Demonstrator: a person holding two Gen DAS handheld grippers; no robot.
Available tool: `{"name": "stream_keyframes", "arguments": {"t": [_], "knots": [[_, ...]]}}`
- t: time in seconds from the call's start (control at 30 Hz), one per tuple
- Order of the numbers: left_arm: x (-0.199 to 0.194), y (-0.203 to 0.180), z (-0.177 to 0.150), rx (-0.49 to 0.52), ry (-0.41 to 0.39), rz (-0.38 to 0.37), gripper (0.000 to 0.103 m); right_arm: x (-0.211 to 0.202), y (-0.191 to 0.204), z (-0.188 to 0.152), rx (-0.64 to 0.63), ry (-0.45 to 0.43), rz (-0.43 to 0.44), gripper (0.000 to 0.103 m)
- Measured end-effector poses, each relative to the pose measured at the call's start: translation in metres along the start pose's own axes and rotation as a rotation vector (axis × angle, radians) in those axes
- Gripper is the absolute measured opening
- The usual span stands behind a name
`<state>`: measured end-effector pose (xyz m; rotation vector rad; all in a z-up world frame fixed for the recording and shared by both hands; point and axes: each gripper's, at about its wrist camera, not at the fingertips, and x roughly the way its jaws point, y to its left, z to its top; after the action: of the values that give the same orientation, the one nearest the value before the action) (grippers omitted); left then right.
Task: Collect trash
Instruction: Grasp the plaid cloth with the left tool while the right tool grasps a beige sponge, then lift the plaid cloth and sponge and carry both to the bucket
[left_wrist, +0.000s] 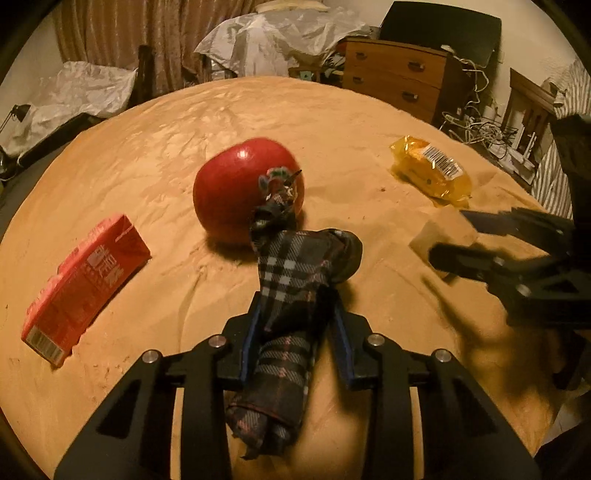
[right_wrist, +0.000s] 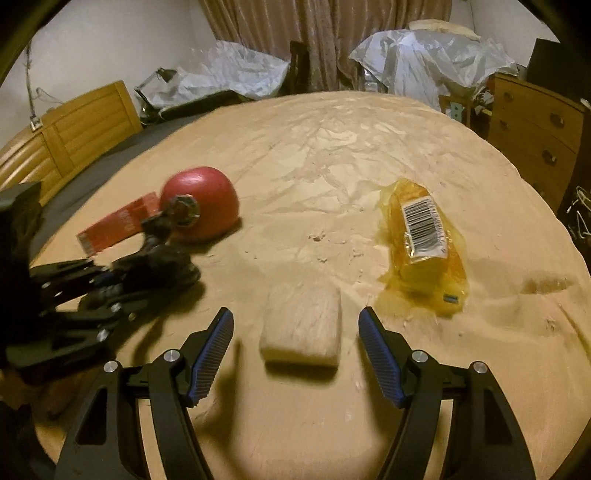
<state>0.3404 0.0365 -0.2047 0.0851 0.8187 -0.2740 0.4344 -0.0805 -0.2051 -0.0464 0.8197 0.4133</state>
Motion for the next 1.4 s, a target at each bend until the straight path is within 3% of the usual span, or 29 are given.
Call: {"name": "stream_keyframes", "arguments": {"t": [0.27, 0.43, 0.67, 0.93, 1.4], "knots": [[0.009, -0.009, 0.004, 0.031, -0.011, 0.047, 0.040, 0.022, 0.005, 0.000, -0.024, 0.039, -0.049, 0.048], [0.006, -0.009, 0.004, 0.040, -0.017, 0.059, 0.030, 0.022, 0.004, 0.000, -0.025, 0.029, -0.055, 0.045], [-0.009, -0.017, 0.001, 0.056, -0.038, 0.082, 0.028, 0.001, 0.007, -0.005, -0.027, -0.011, -0.059, 0.044], [-0.066, -0.031, -0.001, 0.023, -0.120, 0.087, 0.028, -0.066, 0.020, -0.024, -0.026, -0.101, -0.053, 0.044], [-0.197, -0.074, -0.028, -0.087, -0.317, 0.169, 0.028, -0.234, 0.062, -0.077, -0.023, -0.346, -0.041, 0.044]]}}
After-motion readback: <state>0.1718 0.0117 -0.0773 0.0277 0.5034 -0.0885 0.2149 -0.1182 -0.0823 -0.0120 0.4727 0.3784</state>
